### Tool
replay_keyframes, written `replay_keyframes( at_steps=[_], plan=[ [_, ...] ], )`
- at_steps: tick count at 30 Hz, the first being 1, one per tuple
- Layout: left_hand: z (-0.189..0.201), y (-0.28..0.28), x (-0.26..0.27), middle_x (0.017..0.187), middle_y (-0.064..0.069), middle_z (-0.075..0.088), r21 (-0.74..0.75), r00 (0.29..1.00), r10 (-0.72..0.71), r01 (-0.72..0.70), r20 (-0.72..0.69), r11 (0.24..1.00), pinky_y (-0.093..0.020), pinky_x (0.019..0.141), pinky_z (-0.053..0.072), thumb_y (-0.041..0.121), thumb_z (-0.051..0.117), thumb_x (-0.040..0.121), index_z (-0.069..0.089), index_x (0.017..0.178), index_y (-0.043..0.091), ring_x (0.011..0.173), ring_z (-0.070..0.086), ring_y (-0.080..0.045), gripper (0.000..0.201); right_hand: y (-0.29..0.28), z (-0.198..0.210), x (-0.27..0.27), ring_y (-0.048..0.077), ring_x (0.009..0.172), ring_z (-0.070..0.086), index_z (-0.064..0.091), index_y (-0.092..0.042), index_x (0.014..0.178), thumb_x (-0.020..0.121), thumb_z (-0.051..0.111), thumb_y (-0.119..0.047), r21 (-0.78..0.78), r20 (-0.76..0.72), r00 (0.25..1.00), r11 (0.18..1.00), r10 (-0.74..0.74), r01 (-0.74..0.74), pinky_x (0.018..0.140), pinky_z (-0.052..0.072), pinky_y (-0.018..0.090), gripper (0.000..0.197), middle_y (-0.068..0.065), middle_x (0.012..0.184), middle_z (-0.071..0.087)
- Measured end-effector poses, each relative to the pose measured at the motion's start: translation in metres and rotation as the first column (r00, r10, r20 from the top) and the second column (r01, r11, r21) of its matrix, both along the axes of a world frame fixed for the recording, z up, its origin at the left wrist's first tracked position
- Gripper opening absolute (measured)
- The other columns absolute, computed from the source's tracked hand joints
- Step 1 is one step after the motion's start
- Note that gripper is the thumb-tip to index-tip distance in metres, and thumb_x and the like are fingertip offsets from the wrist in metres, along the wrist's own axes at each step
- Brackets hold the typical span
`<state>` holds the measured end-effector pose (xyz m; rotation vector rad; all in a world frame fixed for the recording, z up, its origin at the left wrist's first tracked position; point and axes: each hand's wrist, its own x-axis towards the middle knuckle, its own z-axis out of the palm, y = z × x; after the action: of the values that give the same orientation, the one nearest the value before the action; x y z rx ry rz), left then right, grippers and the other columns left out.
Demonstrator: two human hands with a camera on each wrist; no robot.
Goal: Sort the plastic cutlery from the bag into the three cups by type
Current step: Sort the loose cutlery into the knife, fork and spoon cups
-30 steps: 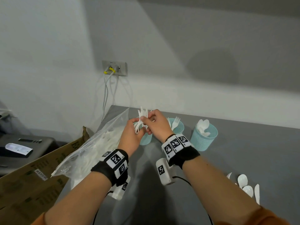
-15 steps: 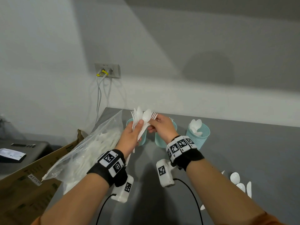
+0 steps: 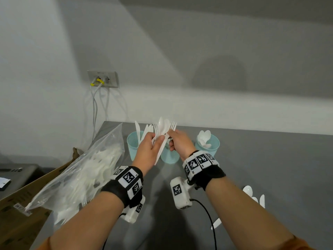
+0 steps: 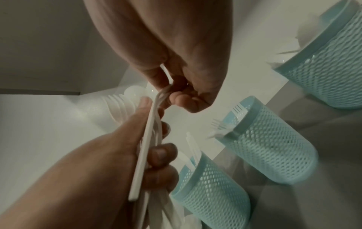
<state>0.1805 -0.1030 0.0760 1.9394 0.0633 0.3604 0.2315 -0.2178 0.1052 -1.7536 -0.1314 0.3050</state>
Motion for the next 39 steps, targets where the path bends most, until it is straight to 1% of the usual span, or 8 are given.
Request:
replay_keyframes(
  at_steps=[5,9,16,20,25,27,31,39],
  plan=[
    [0.002,-0.010,0.004,0.073,-0.002,0.056,-0.130,1.000,0.007,-0.010,-0.022,0.991,-0.026,0.055,0.049,0.033,0.043,0.099,0.049,0.100,0.013,0.059,0.056,-0.015,0.021,-0.005,0.011,0.007,0.013,0.054,0.046,0.059,-0.012,0.081,0.099,0.041,-0.018,0.049,0.008,0.999,0.998,0.041,-0.042,0.055,0.045,0.023,0.026,0.004,0.064,0.050],
    [0.010,-0.014,0.006,0.074,-0.006,0.058,-0.305,0.999,0.010,-0.024,-0.048,0.952,-0.033,0.050,0.056,0.031,0.039,0.101,0.048,0.097,0.017,0.055,0.061,-0.022,0.017,-0.006,0.023,0.009,0.015,0.064,0.055,0.063,-0.005,0.108,0.100,0.040,-0.012,0.071,0.059,0.997,0.996,0.045,-0.049,0.063,0.051,0.024,0.025,0.005,0.077,0.060],
    [0.013,0.008,0.015,0.076,-0.002,0.049,-0.322,0.988,0.128,-0.150,-0.090,0.935,-0.039,0.060,0.055,0.027,0.038,0.102,0.043,0.107,0.013,0.059,0.056,-0.018,0.016,-0.027,0.061,0.037,0.019,0.087,0.061,0.059,-0.006,0.117,0.101,0.035,-0.015,0.042,0.306,0.931,0.980,-0.200,0.197,0.069,0.056,0.026,0.030,0.008,0.107,0.059],
    [0.005,0.009,0.016,0.075,0.001,0.048,-0.222,0.993,0.083,-0.100,-0.084,0.970,-0.031,0.054,0.048,0.030,0.038,0.101,0.045,0.106,0.014,0.049,0.045,-0.013,0.019,-0.021,0.039,0.056,0.025,0.101,0.061,0.062,-0.013,0.112,0.101,0.036,-0.023,-0.116,0.424,0.878,0.948,-0.223,0.297,0.089,0.053,0.044,0.030,0.010,0.119,0.057],
    [0.003,-0.001,0.018,0.101,-0.022,0.058,-0.180,0.994,-0.003,-0.018,-0.113,0.983,-0.059,0.086,0.043,0.026,0.038,0.101,0.048,0.107,0.026,0.083,0.048,-0.048,0.011,-0.015,-0.008,0.062,0.030,0.100,0.062,0.063,-0.011,0.114,0.099,0.041,-0.020,-0.269,0.345,0.925,0.928,-0.157,0.258,0.095,0.050,0.045,0.028,0.016,0.118,0.054],
    [0.003,-0.003,0.017,0.082,-0.008,0.053,-0.158,0.994,-0.001,-0.017,-0.113,0.987,-0.055,0.088,0.043,0.021,0.038,0.101,0.047,0.114,0.019,0.085,0.047,-0.047,0.016,-0.015,-0.019,0.063,0.032,0.096,0.063,0.063,-0.014,0.112,0.097,0.044,-0.018,-0.266,0.322,0.935,0.934,-0.147,0.238,0.088,0.053,0.048,0.024,0.016,0.113,0.057],
    [0.001,-0.001,0.018,0.085,0.008,0.048,-0.097,0.994,0.022,-0.032,-0.107,0.995,-0.028,0.079,0.037,0.019,0.037,0.101,0.047,0.118,0.013,0.084,0.045,-0.014,0.020,-0.017,-0.018,0.057,0.031,0.091,0.064,0.065,-0.016,0.107,0.095,0.046,-0.007,-0.228,0.305,0.944,0.952,-0.127,0.202,0.076,0.059,0.039,0.024,0.017,0.111,0.060],
    [-0.003,0.003,0.020,0.102,-0.004,0.048,0.010,0.994,0.084,-0.083,-0.070,0.996,-0.024,0.084,0.037,0.008,0.042,0.097,0.048,0.118,0.005,0.097,0.050,-0.025,0.022,-0.021,-0.010,0.039,0.025,0.120,0.041,0.062,-0.025,0.119,0.085,0.051,-0.009,-0.481,0.300,0.954,0.861,-0.013,0.163,0.102,0.031,0.026,0.040,0.007,0.122,0.048]
  ],
)
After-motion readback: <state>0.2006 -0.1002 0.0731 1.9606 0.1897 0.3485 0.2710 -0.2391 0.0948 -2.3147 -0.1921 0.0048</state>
